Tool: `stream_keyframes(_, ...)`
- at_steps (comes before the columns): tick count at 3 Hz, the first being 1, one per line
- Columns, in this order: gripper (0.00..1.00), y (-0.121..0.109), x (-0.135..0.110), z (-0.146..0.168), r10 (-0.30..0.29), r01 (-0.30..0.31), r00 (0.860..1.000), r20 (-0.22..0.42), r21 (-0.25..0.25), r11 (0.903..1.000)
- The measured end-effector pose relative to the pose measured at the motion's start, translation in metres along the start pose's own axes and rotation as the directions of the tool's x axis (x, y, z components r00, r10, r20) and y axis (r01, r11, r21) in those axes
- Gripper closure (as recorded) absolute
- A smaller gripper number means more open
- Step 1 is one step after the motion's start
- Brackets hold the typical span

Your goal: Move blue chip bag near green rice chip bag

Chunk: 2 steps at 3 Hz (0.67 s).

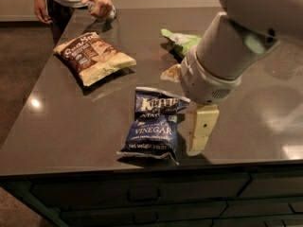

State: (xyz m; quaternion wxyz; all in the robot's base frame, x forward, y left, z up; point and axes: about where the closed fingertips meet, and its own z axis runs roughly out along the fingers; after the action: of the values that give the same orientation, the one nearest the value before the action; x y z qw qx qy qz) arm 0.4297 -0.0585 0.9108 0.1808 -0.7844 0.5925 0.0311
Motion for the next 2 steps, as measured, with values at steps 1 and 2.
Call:
stream_keyframes(1, 0.00, 0.007, -0.005, 0.024, -0.056, 0.056, 0.998, -0.012, -0.033, 0.9979)
stream_keyframes(2, 0.00, 0.011, -0.012, 0.040, -0.105, 0.103, 0.994, -0.022, -0.047, 0.9935)
